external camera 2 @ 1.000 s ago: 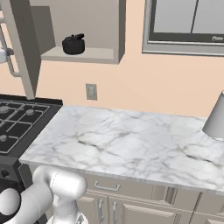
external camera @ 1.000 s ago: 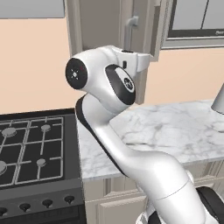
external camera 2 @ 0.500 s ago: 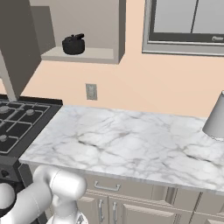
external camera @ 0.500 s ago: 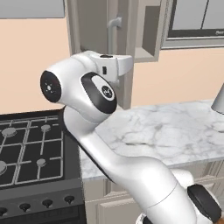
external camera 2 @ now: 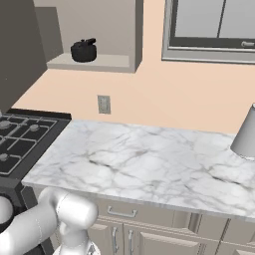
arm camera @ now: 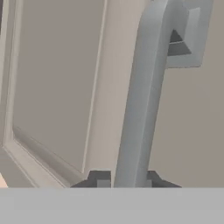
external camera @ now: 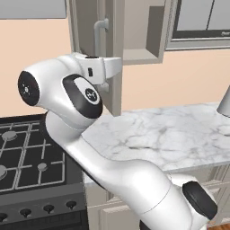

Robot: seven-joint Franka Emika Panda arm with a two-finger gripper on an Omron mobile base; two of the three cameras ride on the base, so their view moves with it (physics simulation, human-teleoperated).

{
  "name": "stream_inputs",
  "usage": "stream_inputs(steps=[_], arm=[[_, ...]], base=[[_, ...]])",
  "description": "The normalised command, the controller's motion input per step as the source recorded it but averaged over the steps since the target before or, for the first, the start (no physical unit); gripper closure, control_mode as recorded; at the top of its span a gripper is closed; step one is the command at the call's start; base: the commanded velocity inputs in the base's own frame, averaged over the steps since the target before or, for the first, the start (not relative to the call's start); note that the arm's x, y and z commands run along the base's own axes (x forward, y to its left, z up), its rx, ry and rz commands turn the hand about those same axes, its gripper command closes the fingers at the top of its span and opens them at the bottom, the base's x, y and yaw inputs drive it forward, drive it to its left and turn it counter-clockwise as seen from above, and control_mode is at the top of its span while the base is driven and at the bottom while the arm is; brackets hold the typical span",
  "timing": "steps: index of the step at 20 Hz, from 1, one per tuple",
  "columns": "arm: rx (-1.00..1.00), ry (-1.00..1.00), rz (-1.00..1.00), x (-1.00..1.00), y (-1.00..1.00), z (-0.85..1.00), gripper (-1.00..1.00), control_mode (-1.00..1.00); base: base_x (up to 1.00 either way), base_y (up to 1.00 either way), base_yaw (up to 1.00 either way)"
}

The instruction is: Open the cabinet, pick the kettle from the cabinet, and place it in the sink.

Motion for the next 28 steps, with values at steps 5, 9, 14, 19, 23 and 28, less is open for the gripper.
stream_inputs(steps=[5,9,14,19,23,28], arm=[[0.00,0.03,-0.07,0.02,0.16,-0.18,1.00,-1.00],[-0.01,0.05,-0.14,-0.04,0.05,-0.32,-1.00,-1.00],[0.00,0.06,-0.16,-0.12,-0.02,-0.39,-1.00,-1.00],[0.00,0.00,-0.13,-0.23,-0.01,-0.35,-1.00,-1.00],[0.05,0.00,-0.07,-0.23,0.19,-0.17,-1.00,-1.00],[0.11,-0.02,0.00,-0.26,0.24,-0.12,-1.00,-1.00]], base=[[0.00,0.00,0.00],[0.00,0.00,0.00],[0.00,0.00,0.00],[0.00,0.00,0.00],[0.00,0.00,0.00],[0.00,0.00,0.00]])
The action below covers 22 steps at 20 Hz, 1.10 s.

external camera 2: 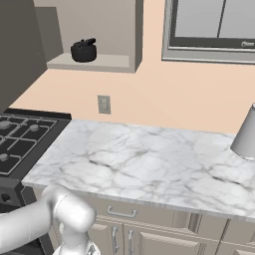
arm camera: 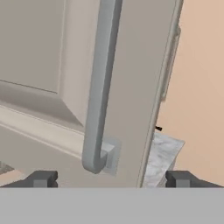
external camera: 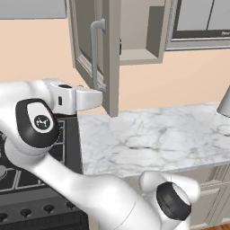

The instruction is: Open the cabinet, pick the kettle from the cabinet, and place it in the sink.

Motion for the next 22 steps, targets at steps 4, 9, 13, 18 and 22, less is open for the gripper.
stream_inputs(steps=[4,9,13,18,22], arm=[[0.14,0.00,0.12,-0.44,-0.02,-0.09,-1.00,-1.00],[0.13,0.00,0.43,-0.49,-0.15,-0.14,-1.00,-1.00],[0.11,0.00,0.58,-0.42,-0.31,-0.07,-1.00,-1.00],[0.04,0.00,0.57,-0.37,-0.36,-0.06,-1.00,-1.00],[0.00,0.01,0.46,-0.26,-0.43,-0.06,-1.00,-1.00]], base=[[0.00,0.00,0.00],[0.00,0.00,0.00],[0.00,0.00,0.00],[0.00,0.00,0.00],[0.00,0.00,0.00]])
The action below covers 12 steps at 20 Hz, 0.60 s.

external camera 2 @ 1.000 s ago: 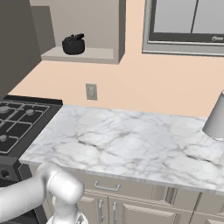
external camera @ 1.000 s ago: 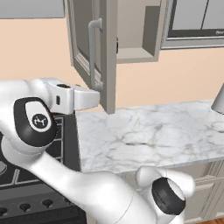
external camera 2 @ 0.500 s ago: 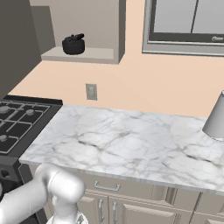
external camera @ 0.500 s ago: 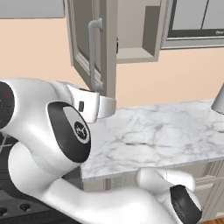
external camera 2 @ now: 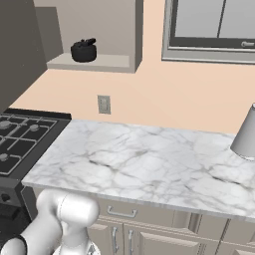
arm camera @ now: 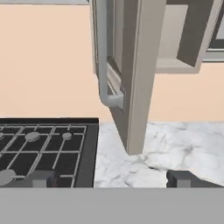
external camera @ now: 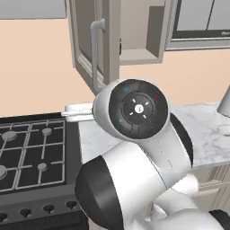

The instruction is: Open the cabinet, pick the kettle from the cabinet, and place it in the sink.

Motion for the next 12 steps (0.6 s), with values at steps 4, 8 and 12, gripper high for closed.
stream_inputs(steps=[4,8,12], arm=[[0.00,0.05,0.32,-0.17,-0.52,-0.07,-1.00,-1.00],[0.00,0.09,0.17,-0.06,-0.59,-0.02,-1.00,-1.00],[0.00,0.13,0.09,-0.04,-0.62,-0.01,-1.00,-1.00]], base=[[0.00,0.00,0.00],[0.00,0.00,0.00],[0.00,0.00,0.00]])
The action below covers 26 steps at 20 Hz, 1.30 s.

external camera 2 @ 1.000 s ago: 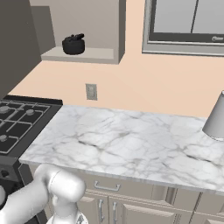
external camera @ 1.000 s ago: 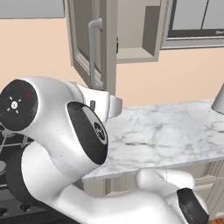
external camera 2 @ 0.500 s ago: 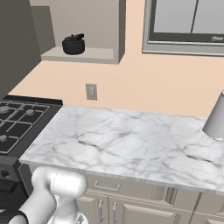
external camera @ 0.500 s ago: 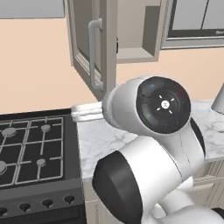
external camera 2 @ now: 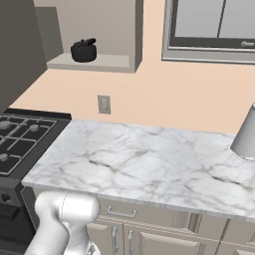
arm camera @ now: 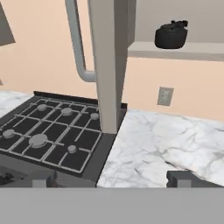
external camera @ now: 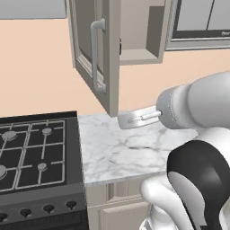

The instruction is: Open the cabinet, pick the kettle from the cabinet, and place it in the sink.

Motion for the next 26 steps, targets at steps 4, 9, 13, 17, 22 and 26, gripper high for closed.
stream_inputs(steps=[4,9,13,17,22,26], arm=[[0.01,0.13,0.05,-0.05,-0.61,0.00,-1.00,-1.00],[0.00,0.11,0.01,-0.01,-0.63,0.00,-1.00,-1.00],[0.00,0.18,0.00,0.05,-0.56,0.00,-1.00,-1.00],[0.00,0.21,0.00,0.17,-0.48,0.00,-1.00,-1.00],[0.00,0.15,0.00,0.25,-0.39,0.00,-1.00,-1.00],[0.00,0.07,0.00,0.39,-0.24,0.00,-1.00,-1.00]], base=[[0.00,0.00,0.00],[0.00,0.00,0.00],[0.00,0.00,0.00],[0.00,0.00,0.00],[0.00,0.00,0.00],[0.00,0.00,0.00]])
